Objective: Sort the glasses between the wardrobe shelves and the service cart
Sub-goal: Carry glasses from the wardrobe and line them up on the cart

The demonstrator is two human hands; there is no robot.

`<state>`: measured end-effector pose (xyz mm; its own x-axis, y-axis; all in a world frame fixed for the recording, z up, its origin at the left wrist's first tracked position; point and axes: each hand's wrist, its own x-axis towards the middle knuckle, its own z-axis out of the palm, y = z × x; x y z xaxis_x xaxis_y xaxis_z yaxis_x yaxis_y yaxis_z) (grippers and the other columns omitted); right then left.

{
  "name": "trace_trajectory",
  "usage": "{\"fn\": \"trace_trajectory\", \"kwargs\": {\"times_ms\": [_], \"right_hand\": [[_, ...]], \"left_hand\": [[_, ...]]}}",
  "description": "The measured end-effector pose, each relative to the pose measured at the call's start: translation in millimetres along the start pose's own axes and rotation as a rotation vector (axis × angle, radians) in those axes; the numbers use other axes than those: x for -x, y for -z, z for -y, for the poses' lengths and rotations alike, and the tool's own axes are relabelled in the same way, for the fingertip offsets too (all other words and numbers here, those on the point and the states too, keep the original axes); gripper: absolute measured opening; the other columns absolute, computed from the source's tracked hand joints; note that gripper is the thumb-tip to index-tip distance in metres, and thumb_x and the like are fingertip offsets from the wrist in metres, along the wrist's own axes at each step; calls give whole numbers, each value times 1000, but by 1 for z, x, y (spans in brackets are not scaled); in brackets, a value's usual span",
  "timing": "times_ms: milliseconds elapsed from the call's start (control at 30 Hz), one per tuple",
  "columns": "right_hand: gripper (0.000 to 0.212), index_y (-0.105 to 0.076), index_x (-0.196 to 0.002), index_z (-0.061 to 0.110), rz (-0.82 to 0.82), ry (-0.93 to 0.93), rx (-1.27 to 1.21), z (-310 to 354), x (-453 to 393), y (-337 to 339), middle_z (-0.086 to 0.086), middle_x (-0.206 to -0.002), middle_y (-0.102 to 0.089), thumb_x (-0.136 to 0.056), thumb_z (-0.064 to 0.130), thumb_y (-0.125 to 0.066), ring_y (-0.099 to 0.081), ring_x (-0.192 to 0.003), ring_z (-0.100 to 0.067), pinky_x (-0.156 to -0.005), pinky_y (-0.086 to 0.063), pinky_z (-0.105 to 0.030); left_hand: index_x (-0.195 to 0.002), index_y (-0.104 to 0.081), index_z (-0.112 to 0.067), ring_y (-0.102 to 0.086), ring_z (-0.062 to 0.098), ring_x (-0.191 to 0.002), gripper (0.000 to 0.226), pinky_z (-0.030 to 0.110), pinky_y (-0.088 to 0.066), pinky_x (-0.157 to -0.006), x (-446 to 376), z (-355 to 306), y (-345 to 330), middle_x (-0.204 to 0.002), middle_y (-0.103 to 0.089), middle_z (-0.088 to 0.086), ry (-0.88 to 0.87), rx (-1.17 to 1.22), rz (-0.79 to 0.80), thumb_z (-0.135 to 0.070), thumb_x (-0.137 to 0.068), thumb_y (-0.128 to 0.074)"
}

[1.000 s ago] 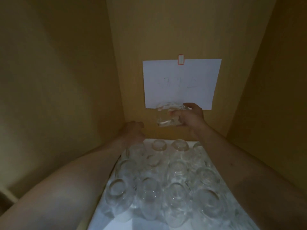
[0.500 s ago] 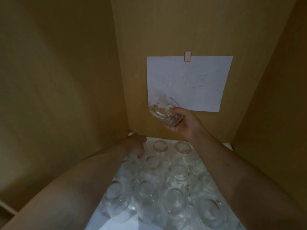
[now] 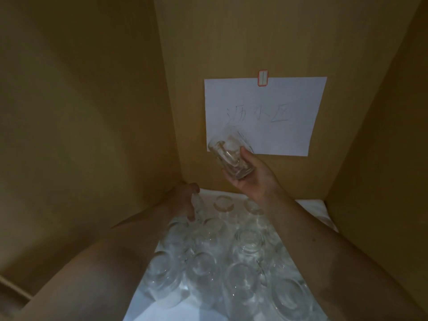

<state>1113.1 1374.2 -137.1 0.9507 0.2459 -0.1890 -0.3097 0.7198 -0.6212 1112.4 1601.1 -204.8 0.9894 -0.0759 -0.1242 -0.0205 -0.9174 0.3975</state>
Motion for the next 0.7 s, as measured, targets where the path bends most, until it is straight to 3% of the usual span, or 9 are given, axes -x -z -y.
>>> {"fn": "trace_trajectory", "kwargs": {"times_ms": [100, 267, 467, 600, 700], "right_hand": [[49, -69, -117, 7, 13, 7, -25, -2, 0, -1, -17, -116, -74, -73, 15, -87, -73, -102, -34, -84, -60, -51], [24, -82, -89, 8, -1, 23, -8, -7, 4, -7, -13, -101, -77, -66, 15, -89, -76, -92, -35, -75, -61, -50], [56, -71, -118, 11, -12, 36, -11, -8, 4, -20, -12, -111, -76, -66, 21, -87, -76, -93, -30, -76, -62, -47], [65, -65, -131, 10, 53, 29, -67, -2, 3, -23, -15, -129, -68, -70, 21, -86, -69, -112, -37, -84, -59, -53], [65, -62, -135, 10, 98, 41, -133, 6, 0, -23, -20, -131, -65, -74, 21, -83, -66, -115, -42, -81, -58, -57]], "left_hand": [[-134, -56, -23, -56, 28, -110, 96, 34, -55, -82, 7, -5, 15, -127, -52, 10, -4, -24, -55, -14, -48, -98], [-141, -51, -18, -55, 30, -119, 100, 40, -54, -92, 23, -20, 51, -134, -54, 11, 6, -87, -193, -27, -54, -99], [-126, -52, -17, -63, 28, -107, 86, 40, -56, -87, 37, -34, 72, -119, -64, 6, 150, 267, -471, -32, -54, -98], [-121, -51, -14, -63, 26, -106, 86, 41, -56, -89, 36, -51, 77, -117, -63, 5, 303, 613, -560, -34, -52, -100], [-120, -55, -7, -66, 28, -102, 82, 43, -59, -83, 33, -63, 77, -114, -65, 8, 350, 879, -617, -35, -57, -98]]}}
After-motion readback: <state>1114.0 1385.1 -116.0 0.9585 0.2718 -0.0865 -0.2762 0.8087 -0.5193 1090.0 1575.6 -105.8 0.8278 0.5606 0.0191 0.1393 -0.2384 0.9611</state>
